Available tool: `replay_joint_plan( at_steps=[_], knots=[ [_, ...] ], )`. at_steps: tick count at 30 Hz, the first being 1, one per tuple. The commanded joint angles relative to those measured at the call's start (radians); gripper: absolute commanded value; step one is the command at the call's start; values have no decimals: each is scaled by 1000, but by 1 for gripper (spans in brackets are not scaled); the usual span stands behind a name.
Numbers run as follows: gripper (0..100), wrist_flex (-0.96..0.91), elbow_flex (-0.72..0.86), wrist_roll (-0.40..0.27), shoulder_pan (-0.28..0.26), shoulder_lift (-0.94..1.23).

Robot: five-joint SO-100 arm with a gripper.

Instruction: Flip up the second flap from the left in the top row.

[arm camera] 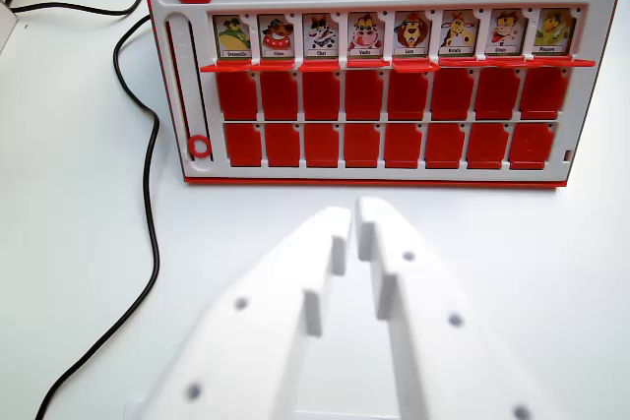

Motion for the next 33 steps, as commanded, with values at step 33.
replay_joint_plan(
  at_steps=[33],
  knots=[
    [0, -345, -414, 316, -166, -793]
  ],
)
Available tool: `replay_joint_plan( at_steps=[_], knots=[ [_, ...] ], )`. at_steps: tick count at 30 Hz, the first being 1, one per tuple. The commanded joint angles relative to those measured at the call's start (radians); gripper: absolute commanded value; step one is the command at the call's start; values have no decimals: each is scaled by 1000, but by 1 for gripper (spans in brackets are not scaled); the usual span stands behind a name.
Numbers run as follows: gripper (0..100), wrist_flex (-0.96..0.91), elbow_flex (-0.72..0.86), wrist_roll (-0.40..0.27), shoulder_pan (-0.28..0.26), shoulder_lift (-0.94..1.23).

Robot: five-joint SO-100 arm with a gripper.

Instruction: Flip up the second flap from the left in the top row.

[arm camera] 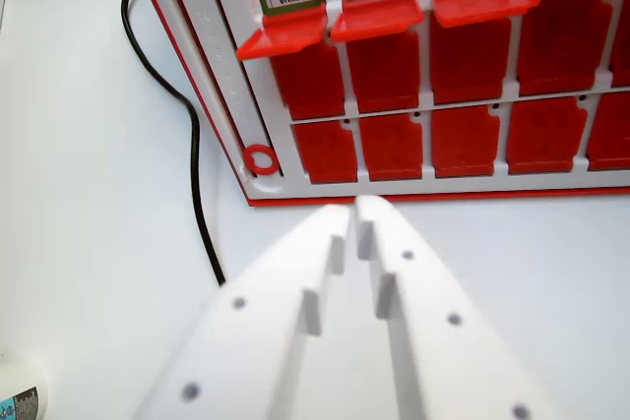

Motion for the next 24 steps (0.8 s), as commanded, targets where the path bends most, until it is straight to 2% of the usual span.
replay_joint_plan(
  at_steps=[1, 9, 24],
  knots=[
    [0, -52, -199, 18, -11, -66],
    [0, -57, -344, 11, 26, -247],
    [0, -130, -434, 20, 57, -391]
  ],
)
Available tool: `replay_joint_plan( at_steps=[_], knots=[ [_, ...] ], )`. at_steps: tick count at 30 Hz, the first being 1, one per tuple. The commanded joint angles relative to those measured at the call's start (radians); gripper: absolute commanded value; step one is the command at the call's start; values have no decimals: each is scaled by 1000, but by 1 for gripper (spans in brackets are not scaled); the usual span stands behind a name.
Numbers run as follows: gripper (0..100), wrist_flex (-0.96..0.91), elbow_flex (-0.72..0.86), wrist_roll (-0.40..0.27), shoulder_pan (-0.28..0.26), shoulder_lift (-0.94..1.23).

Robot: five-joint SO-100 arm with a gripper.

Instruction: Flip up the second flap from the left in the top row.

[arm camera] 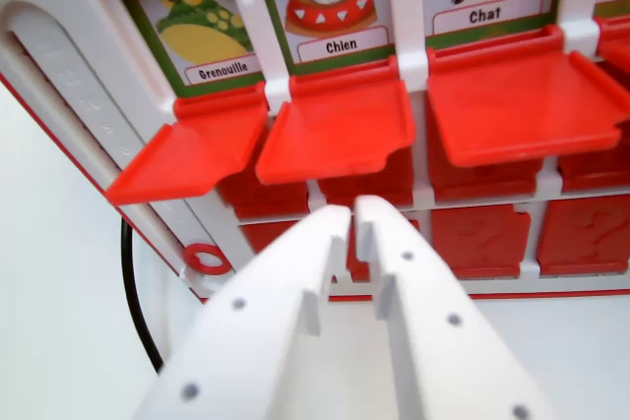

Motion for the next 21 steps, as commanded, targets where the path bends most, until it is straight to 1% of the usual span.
replay_joint_plan(
  at_steps=[1, 15, 21],
  knots=[
    [0, -43, -137, 8, 9, 25],
    [0, -114, -236, 61, 14, -84],
    [0, -153, -278, 106, 20, -130]
  ],
)
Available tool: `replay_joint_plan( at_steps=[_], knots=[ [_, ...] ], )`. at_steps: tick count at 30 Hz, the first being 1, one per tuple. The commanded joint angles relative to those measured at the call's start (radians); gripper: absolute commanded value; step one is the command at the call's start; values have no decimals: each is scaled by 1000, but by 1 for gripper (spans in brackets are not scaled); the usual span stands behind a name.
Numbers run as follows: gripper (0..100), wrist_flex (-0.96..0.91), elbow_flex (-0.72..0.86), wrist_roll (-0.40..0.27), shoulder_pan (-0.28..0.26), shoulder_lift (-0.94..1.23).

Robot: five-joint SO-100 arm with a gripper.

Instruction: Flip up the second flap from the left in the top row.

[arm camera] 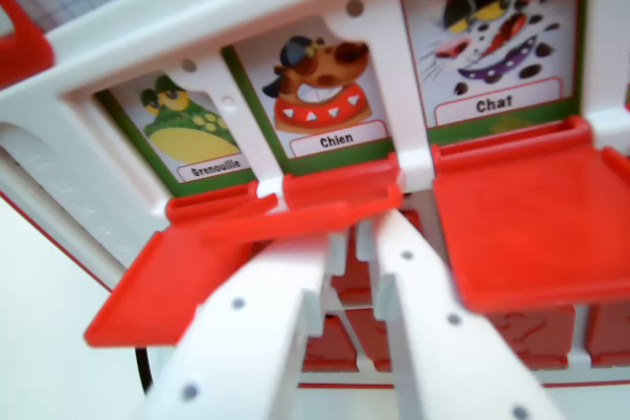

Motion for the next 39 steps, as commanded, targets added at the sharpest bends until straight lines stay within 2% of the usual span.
replay_joint_plan(
  at_steps=[1, 10, 13, 20, 28, 34, 39],
  knots=[
    [0, -54, -144, 28, 6, 25],
    [0, -89, -164, 94, 3, 15],
    [0, -83, -155, 89, 0, 28],
    [0, 55, -106, 9, -8, 91],
    [0, 167, -61, -23, -20, 301],
    [0, 331, -55, -100, -26, 474],
    [0, 480, -37, -187, 2, 606]
  ],
)
